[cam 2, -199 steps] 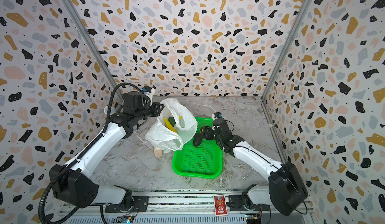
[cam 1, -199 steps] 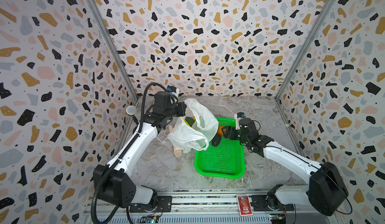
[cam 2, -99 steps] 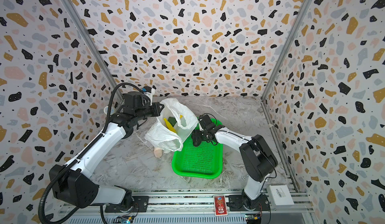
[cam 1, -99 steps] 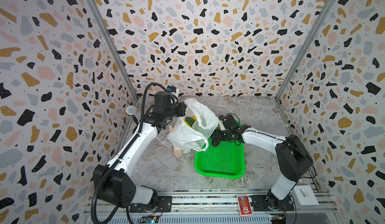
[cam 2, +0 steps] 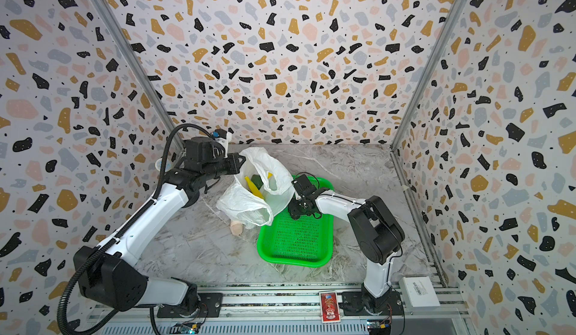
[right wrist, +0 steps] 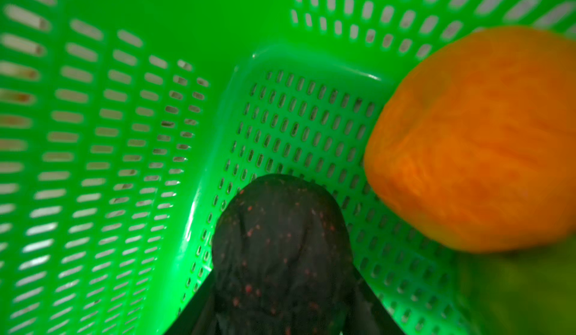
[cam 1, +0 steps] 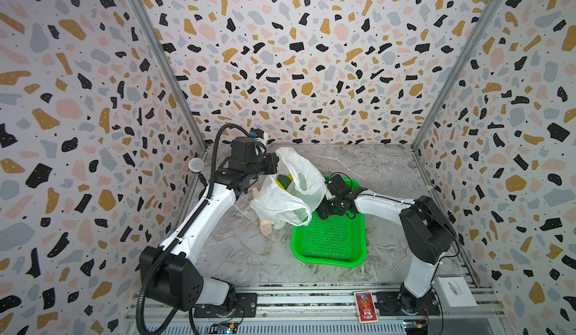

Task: Place the fruits into the plastic bag
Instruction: Pick up the fruit from the bin, then place the fruit in the plastic bag.

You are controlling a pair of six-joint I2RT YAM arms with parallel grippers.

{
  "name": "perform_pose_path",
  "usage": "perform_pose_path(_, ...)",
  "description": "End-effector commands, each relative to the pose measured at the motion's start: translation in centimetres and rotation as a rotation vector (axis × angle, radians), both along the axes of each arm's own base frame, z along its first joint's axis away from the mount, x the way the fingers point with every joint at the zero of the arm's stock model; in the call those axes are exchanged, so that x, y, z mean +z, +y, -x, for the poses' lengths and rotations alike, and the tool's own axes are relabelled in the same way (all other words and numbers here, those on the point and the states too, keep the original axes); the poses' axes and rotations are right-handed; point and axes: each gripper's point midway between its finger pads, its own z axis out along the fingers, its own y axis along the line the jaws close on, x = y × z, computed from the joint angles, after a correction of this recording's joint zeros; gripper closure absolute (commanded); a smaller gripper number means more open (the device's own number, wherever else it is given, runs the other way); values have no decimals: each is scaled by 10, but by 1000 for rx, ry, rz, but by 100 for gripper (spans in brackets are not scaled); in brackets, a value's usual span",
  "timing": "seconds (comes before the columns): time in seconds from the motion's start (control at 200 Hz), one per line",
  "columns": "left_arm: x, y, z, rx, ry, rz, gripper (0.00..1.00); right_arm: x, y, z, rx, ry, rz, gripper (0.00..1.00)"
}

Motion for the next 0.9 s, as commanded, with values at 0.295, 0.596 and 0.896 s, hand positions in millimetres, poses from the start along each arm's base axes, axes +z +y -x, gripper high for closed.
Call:
perform_pose_path(0.295, 10, -4, -5, -11, -40, 0, 100, 230, -40, -13, -230, -675, -173, 64)
perform_pose_path(0.596, 8, -5, -5, -12, -34, 4, 100, 241, 91, 30, 275, -632, -364, 54)
perform_pose_path(0.896, 10, -4, -2, -12, -40, 5, 100, 222, 96, 21, 258, -489, -459, 20)
